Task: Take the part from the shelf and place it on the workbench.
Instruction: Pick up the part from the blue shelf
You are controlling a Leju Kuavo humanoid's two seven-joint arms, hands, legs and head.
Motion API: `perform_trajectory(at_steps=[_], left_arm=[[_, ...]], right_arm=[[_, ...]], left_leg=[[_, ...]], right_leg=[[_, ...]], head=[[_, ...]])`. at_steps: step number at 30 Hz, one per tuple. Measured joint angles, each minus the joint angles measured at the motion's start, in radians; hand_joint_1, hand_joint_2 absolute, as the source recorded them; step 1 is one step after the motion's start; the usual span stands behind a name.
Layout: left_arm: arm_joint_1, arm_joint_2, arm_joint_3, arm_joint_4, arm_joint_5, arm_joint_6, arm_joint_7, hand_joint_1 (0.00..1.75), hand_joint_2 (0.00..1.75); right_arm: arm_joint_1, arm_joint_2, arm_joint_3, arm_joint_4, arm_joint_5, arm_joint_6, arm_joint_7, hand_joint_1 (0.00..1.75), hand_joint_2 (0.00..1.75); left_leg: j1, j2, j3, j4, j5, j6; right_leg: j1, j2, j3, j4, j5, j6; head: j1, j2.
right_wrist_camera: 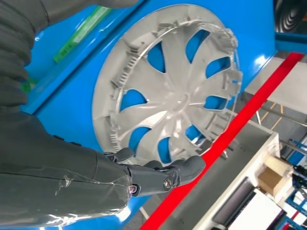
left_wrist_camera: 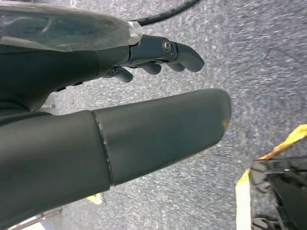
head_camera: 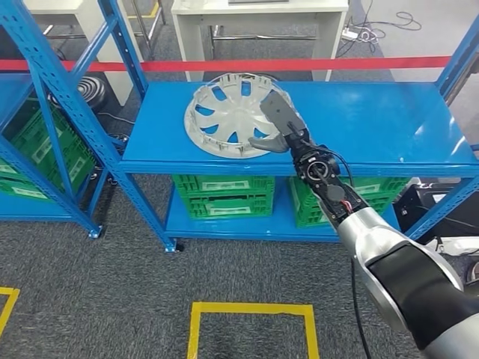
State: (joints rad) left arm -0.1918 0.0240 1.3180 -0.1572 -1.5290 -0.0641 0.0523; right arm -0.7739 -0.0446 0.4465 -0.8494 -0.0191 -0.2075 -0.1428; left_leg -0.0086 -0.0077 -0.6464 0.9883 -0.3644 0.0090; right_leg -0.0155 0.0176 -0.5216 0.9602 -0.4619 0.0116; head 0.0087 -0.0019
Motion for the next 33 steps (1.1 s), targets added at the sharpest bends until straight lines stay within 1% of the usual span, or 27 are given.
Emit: perform_trajectory(at_steps=[1, 2, 4, 5, 6, 7, 9, 10, 11, 12, 14, 15, 16, 19, 20, 21, 22, 24, 25, 26, 27, 28, 29, 30, 31, 32, 33], left_arm=[[-0.001, 0.002, 0.0, 0.0, 0.0, 0.0, 0.0, 0.0, 0.0], [-0.002, 0.004, 0.0, 0.0, 0.0, 0.0, 0.0, 0.0, 0.0], [-0.002, 0.004, 0.0, 0.0, 0.0, 0.0, 0.001, 0.0, 0.0], [-0.002, 0.003, 0.0, 0.0, 0.0, 0.0, 0.001, 0.0, 0.0], [-0.001, 0.002, 0.0, 0.0, 0.0, 0.0, 0.002, 0.0, 0.0], [-0.001, 0.001, 0.0, 0.0, 0.0, 0.0, 0.002, 0.0, 0.0], [-0.002, 0.0, 0.0, 0.0, 0.0, 0.0, 0.002, 0.0, 0.0], [-0.002, -0.001, 0.0, 0.0, 0.0, 0.0, 0.002, 0.0, 0.0], [-0.001, -0.002, 0.0, 0.0, 0.0, 0.0, 0.002, 0.0, 0.0], [0.0, -0.003, 0.0, 0.0, 0.0, -0.001, 0.003, 0.0, 0.0], [0.002, -0.004, 0.0, 0.0, 0.0, -0.001, 0.003, 0.0, 0.0], [0.001, -0.003, 0.001, 0.0, 0.0, -0.001, 0.003, 0.0, 0.0], [0.0, -0.002, 0.001, 0.0, 0.0, -0.001, 0.003, 0.0, 0.0], [-0.002, -0.001, 0.001, 0.0, -0.001, -0.001, 0.003, 0.0, 0.0], [-0.001, -0.001, 0.001, 0.0, -0.001, -0.001, 0.003, 0.0, 0.0], [-0.001, -0.001, 0.001, 0.0, -0.001, -0.001, 0.003, 0.0, 0.0], [-0.001, -0.001, 0.001, 0.0, -0.001, -0.001, 0.003, 0.0, 0.0], [-0.002, -0.001, 0.001, 0.0, -0.001, -0.001, 0.003, 0.0, 0.0], [-0.001, -0.001, 0.001, 0.0, -0.001, -0.001, 0.003, 0.0, 0.0], [-0.001, -0.001, 0.001, 0.0, -0.001, -0.001, 0.003, 0.0, 0.0], [-0.001, -0.002, 0.001, 0.0, -0.001, -0.001, 0.003, 0.0, 0.0], [-0.001, -0.002, 0.001, 0.0, -0.001, -0.001, 0.003, 0.0, 0.0], [-0.001, -0.001, 0.001, 0.0, -0.001, -0.001, 0.003, 0.0, 0.0], [-0.001, 0.001, 0.001, 0.0, -0.001, 0.0, 0.003, 0.0, 0.0], [-0.002, 0.003, 0.001, 0.0, -0.001, 0.003, 0.003, 0.0, 0.0], [-0.002, 0.004, 0.001, 0.0, -0.001, 0.006, 0.003, 0.0, 0.0], [-0.003, 0.005, 0.001, 0.0, -0.001, 0.008, 0.003, 0.0, 0.0]], right_arm=[[0.0, 0.0, 0.0, 0.0, 0.0, 0.004, 0.002, 0.0, 1.75], [0.0, 0.0, 0.001, 0.0, 0.0, 0.007, 0.003, 0.0, 1.75], [0.0, 0.0, 0.001, 0.0, 0.0, 0.01, 0.006, 0.0, 1.75], [-0.002, 0.0, 0.001, 0.0, 0.0, 0.012, 0.007, 0.0, 1.75], [-0.004, 0.0, 0.001, -0.001, 0.0, 0.013, 0.007, 0.0, 1.75], [-0.005, -0.001, 0.0, -0.001, 0.0, 0.014, 0.007, 0.0, 1.75], [-0.001, -0.001, 0.002, 0.001, 0.0, 0.015, 0.008, 0.0, 1.75], [0.004, -0.001, 0.002, 0.002, 0.0, 0.016, 0.009, 0.0, 1.75], [0.008, -0.001, 0.003, 0.003, 0.0, 0.016, 0.009, 0.0, 1.75], [0.01, -0.001, 0.003, 0.004, 0.0, 0.016, 0.009, 0.0, 1.75], [0.01, -0.001, 0.003, 0.004, 0.0, 0.017, 0.009, 0.0, 1.75], [0.009, -0.001, 0.003, 0.004, 0.0, 0.018, 0.009, 0.0, 1.75], [0.009, -0.001, 0.004, 0.004, 0.001, 0.021, 0.01, 0.0, 1.75], [0.01, -0.001, 0.005, 0.003, 0.005, 0.033, 0.016, 0.0, 1.75], [0.009, -0.001, 0.005, 0.003, 0.01, 0.036, 0.018, 0.0, 1.75], [0.009, -0.001, 0.005, 0.003, 0.016, 0.038, 0.019, 0.0, 1.75], [0.008, -0.002, 0.005, 0.003, 0.023, 0.04, 0.021, 0.0, 1.75], [0.009, -0.002, 0.006, 0.003, 0.032, 0.043, 0.025, 0.0, 1.75], [0.011, -0.002, 0.007, 0.003, 0.034, 0.045, 0.026, 0.0, 1.75], [0.012, -0.002, 0.008, 0.004, 0.035, 0.046, 0.027, 0.0, 1.75], [0.013, -0.002, 0.008, 0.004, 0.035, 0.046, 0.027, 0.0, 1.75], [0.013, -0.002, 0.008, 0.004, 0.036, 0.046, 0.027, 0.0, 1.75], [0.012, -0.002, 0.008, 0.003, 0.037, 0.046, 0.027, 0.0, 1.75], [0.011, -0.002, 0.009, 0.003, 0.038, 0.047, 0.028, 0.0, 1.75], [0.011, -0.002, 0.009, 0.004, 0.04, 0.048, 0.029, 0.0, 1.75], [0.011, -0.002, 0.01, 0.004, 0.043, 0.05, 0.031, 0.0, 1.75], [0.011, -0.002, 0.011, 0.004, 0.046, 0.052, 0.033, 0.0, 1.75]], left_leg=[[-0.005, 0.001, 0.017, -0.038, 0.009, 0.007], [-0.008, 0.002, 0.024, -0.052, 0.007, 0.012], [-0.005, 0.004, 0.037, -0.068, 0.004, 0.017], [-0.003, 0.004, 0.048, -0.079, 0.005, 0.019], [0.001, 0.005, 0.058, -0.089, 0.006, 0.02], [0.003, 0.006, 0.066, -0.095, 0.006, 0.022], [0.003, 0.006, 0.075, -0.095, -0.002, 0.026], [0.003, 0.005, 0.081, -0.094, -0.008, 0.026], [0.004, 0.003, 0.088, -0.092, -0.015, 0.025], [0.006, 0.002, 0.095, -0.088, -0.023, 0.022], [0.007, -0.001, 0.107, -0.075, -0.042, 0.012], [0.007, -0.002, 0.109, -0.066, -0.052, 0.006], [0.006, -0.002, 0.11, -0.058, -0.06, 0.001], [0.007, -0.002, 0.108, -0.048, -0.072, -0.01], [0.009, -0.001, 0.103, -0.032, -0.079, -0.015], [0.011, 0.0, 0.088, 0.002, -0.096, -0.02], [0.013, 0.001, 0.061, 0.059, -0.12, -0.026], [0.015, 0.002, -0.021, 0.204, -0.174, -0.033], [0.015, 0.002, -0.059, 0.259, -0.186, -0.033], [0.014, 0.002, -0.082, 0.279, -0.178, -0.03], [0.013, 0.002, -0.084, 0.256, -0.15, -0.024], [0.01, 0.002, -0.066, 0.194, -0.107, -0.016], [0.005, 0.001, -0.034, 0.112, -0.061, -0.004], [-0.001, 0.001, -0.003, 0.036, -0.025, 0.008], [-0.007, 0.002, 0.02, -0.017, -0.004, 0.017], [-0.012, 0.002, 0.033, -0.046, 0.005, 0.023], [-0.014, 0.002, 0.038, -0.053, 0.003, 0.025]], right_leg=[[0.001, 0.001, 0.004, -0.002, -0.005, 0.004], [0.001, 0.002, 0.007, -0.006, -0.008, 0.008], [0.0, 0.001, 0.017, -0.014, -0.013, 0.017], [0.001, -0.002, 0.016, -0.004, -0.022, 0.021], [0.002, -0.005, 0.003, 0.028, -0.04, 0.024], [0.003, -0.008, -0.025, 0.084, -0.066, 0.026], [0.003, -0.009, -0.106, 0.227, -0.117, 0.032], [0.001, -0.009, -0.137, 0.272, -0.122, 0.035], [-0.001, -0.01, -0.151, 0.28, -0.106, 0.038], [-0.003, -0.01, -0.144, 0.247, -0.071, 0.041], [-0.01, -0.014, -0.097, 0.112, 0.014, 0.047], [-0.012, -0.013, -0.074, 0.055, 0.04, 0.045], [-0.012, -0.012, -0.061, 0.02, 0.052, 0.041], [-0.008, -0.006, -0.056, 0.008, 0.047, 0.017], [-0.008, -0.006, -0.053, 0.007, 0.046, 0.011], [-0.009, -0.005, -0.05, 0.007, 0.045, 0.006], [-0.011, -0.005, -0.047, 0.006, 0.044, 0.002], [-0.011, -0.004, -0.041, 0.006, 0.037, -0.003], [-0.01, -0.004, -0.037, 0.006, 0.033, -0.004], [-0.009, -0.003, -0.033, 0.006, 0.029, -0.004], [-0.008, -0.003, -0.027, 0.006, 0.025, -0.004], [-0.006, -0.002, -0.021, 0.005, 0.02, -0.004], [-0.006, -0.002, -0.014, 0.004, 0.017, -0.003], [-0.003, -0.001, -0.009, 0.002, 0.013, -0.001], [-0.002, 0.001, -0.004, 0.0, 0.009, 0.002], [-0.001, 0.002, -0.001, -0.003, 0.007, 0.006], [-0.001, 0.003, 0.002, -0.007, 0.004, 0.01]], head=[[0.0, 0.0], [-0.001, 0.0], [0.0, 0.0], [0.001, 0.0], [0.004, 0.0], [0.008, 0.0], [0.015, 0.0], [0.018, 0.0], [0.022, 0.0], [0.027, 0.0], [0.035, 0.0], [0.037, 0.0], [0.036, 0.0], [0.022, 0.0], [0.019, 0.0], [0.015, 0.0], [0.012, 0.0], [0.005, 0.0], [0.002, 0.0], [0.001, 0.0], [-0.001, 0.0], [-0.002, 0.0], [-0.002, 0.0], [-0.002, 0.0], [-0.002, 0.0], [-0.002, 0.0], [-0.003, 0.0]])
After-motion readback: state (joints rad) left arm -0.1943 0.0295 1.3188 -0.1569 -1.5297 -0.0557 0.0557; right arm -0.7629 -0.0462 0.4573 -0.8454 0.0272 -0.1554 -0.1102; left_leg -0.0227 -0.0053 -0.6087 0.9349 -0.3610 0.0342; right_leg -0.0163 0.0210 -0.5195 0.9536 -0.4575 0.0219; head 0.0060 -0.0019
